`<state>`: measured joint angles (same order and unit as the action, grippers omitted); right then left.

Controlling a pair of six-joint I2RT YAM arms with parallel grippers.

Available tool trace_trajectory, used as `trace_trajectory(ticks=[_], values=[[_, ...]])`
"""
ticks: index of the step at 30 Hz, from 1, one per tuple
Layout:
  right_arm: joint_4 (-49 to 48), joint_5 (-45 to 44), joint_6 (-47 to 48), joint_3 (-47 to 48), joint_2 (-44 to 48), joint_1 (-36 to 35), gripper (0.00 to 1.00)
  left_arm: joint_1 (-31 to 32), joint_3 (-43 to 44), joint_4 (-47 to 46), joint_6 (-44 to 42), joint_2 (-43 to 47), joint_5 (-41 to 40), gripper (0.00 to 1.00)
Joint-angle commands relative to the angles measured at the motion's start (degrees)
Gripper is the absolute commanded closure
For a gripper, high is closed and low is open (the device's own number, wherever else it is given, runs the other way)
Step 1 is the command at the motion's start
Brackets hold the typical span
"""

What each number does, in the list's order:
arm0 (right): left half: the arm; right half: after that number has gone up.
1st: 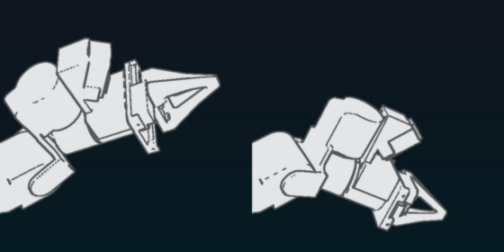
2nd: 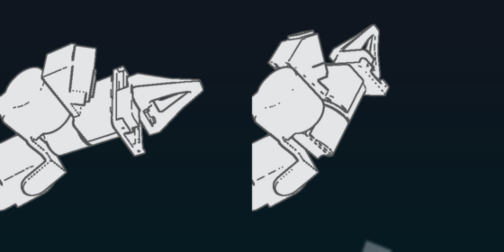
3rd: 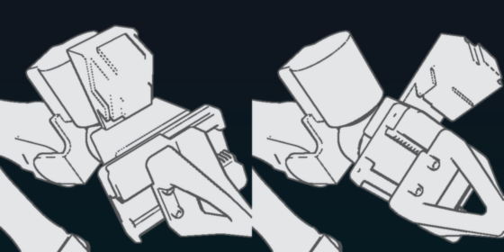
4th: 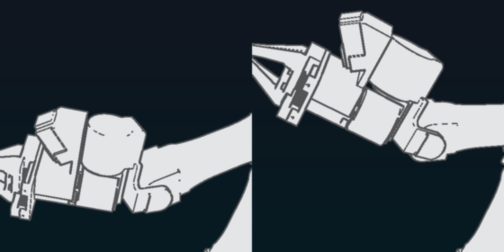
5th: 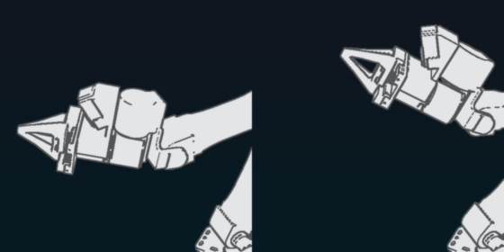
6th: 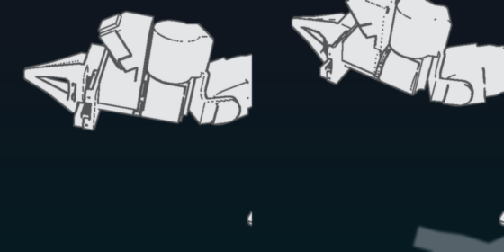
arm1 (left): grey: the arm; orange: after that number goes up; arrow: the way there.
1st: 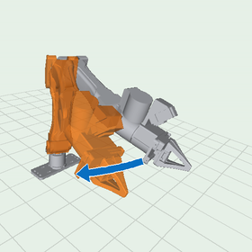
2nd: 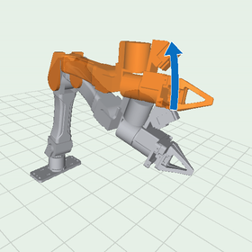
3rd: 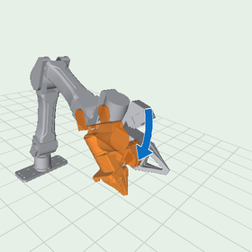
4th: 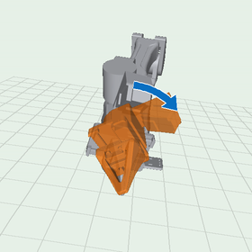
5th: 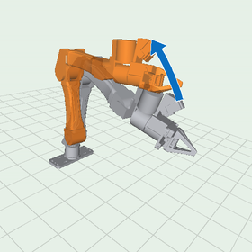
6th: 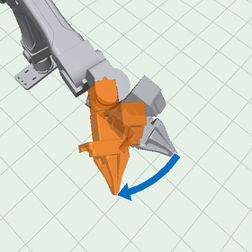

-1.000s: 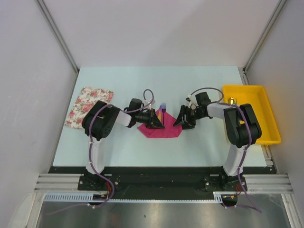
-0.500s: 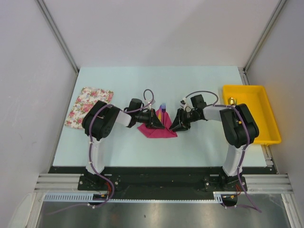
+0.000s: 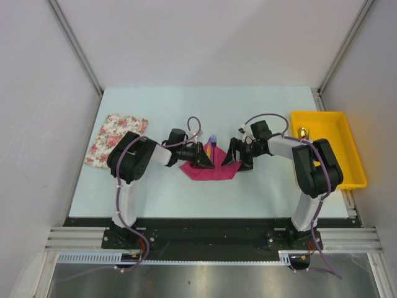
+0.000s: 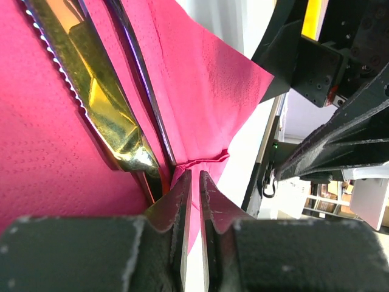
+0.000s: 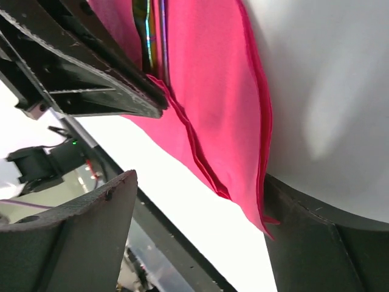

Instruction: Place the utensils on the paper napkin and roll it up

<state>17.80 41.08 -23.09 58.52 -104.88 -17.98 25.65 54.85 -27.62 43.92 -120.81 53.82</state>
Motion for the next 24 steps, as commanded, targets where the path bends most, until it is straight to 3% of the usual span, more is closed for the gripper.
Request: trace_trajectory(ticks=[1, 3, 4, 6, 7, 13, 16, 24], values=[[2.2, -5.4, 4.0, -0.3, 1.0, 0.6, 0.23, -0.5, 1.4, 1.1, -2.6, 0.3, -0.4, 0.85], [1.3, -4.0, 3.6, -0.5, 0.3, 0.2, 0.34, -0.5, 1.3, 1.0, -2.6, 0.2, -0.3, 0.85], [0.7, -2.9, 3.3, -0.4, 0.1, 0.0, 0.45, -0.5, 1.3, 1.2, -2.7, 0.2, -0.4, 0.85], [0.4, -2.1, 2.7, 0.3, -0.6, -0.7, 0.54, -0.6, 1.3, 1.2, -2.7, 0.2, -0.3, 0.85], [0.0, -1.0, 2.6, 0.5, -0.7, -0.7, 0.65, -0.6, 1.4, 1.2, -2.8, 0.3, -0.4, 0.85], [-2.2, 3.6, -0.4, 2.6, -1.6, -0.9, 0.94, -0.7, 1.6, 1.8, -3.3, 0.7, -0.4, 0.86], [-3.6, 5.4, -2.6, 3.6, -2.4, -1.3, 1.0, -0.8, 1.6, 2.0, -3.4, 0.8, -0.4, 0.87], [-7.8, 7.8, -7.8, 5.2, -4.5, -4.2, 1.0, -1.0, 1.9, 2.6, -3.1, 2.1, 0.1, 0.87]])
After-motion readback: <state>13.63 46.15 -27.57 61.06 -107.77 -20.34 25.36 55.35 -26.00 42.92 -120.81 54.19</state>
